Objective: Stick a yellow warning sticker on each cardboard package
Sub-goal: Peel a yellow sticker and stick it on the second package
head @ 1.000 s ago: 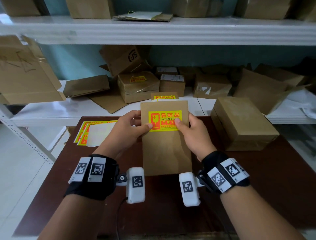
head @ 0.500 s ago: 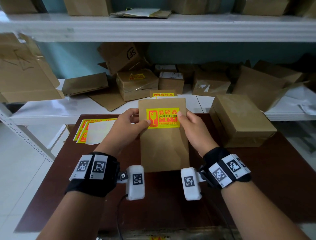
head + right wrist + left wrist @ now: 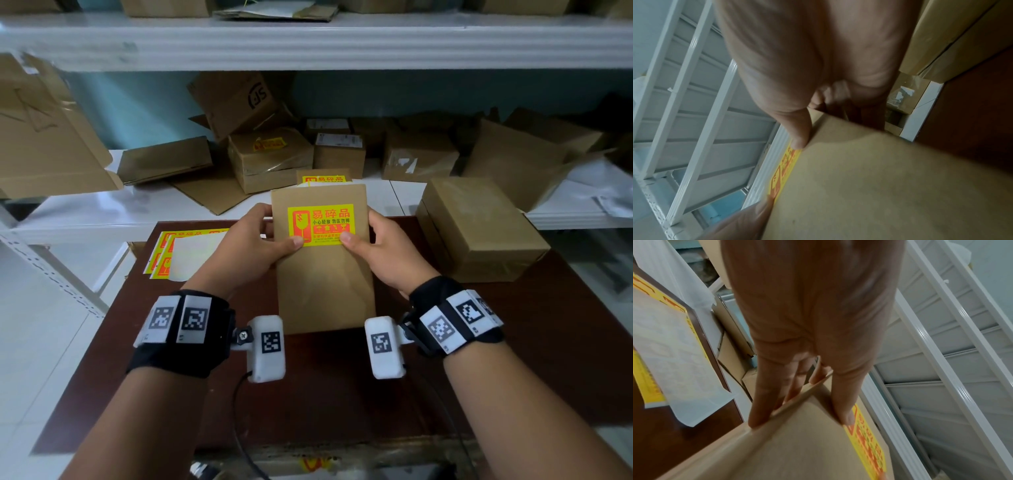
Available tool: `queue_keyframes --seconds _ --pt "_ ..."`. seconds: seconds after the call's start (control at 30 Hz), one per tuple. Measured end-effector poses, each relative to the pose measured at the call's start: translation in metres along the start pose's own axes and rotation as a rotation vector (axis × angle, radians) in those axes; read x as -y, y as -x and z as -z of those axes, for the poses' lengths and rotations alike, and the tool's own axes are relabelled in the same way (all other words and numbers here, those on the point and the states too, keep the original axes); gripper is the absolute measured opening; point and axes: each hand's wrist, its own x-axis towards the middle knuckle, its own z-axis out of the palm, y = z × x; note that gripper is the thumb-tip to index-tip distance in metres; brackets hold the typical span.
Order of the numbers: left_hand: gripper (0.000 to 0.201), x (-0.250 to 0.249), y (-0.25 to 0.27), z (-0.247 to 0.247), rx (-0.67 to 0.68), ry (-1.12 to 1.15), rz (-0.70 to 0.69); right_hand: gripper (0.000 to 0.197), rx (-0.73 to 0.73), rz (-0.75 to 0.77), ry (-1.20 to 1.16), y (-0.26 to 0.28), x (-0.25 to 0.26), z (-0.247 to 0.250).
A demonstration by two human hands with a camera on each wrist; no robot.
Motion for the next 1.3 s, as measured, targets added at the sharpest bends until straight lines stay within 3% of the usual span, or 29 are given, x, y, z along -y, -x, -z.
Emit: queue_keyframes --seconds 0.23,0.47,0.57,0.8,0.93,1.3 --pt "0.05 0.004 0.001 0.002 0.05 0.063 0.007 0.045 0.0 -0.055 0.062 0.002 0.001 -0.001" --pt "0.038 0.0 -0.001 -0.01 0.025 0.093 -0.017 0.089 -0.269 -0.116 0.133 0.007 0.012 -0.027" --pt "0.039 -0.004 0.002 -0.012 0.007 0.054 -0.036 0.084 -0.308 -0.12 0.178 0.005 0.007 -0.031" --pt "0.068 -0.014 0.004 -0.018 -0.07 -0.161 -0.021 0.066 -0.209 -0.071 0.197 0.001 -0.003 -0.019" --pt "0.059 -0.013 0.002 -0.017 -0.081 -0.161 -0.019 0.057 -0.146 -0.043 0.178 0.001 -0.007 -0.012" --pt "0.044 -0.01 -0.002 -0.003 0.077 0.038 0.043 0.047 -0.047 0.022 0.182 0.009 -0.01 0.006"
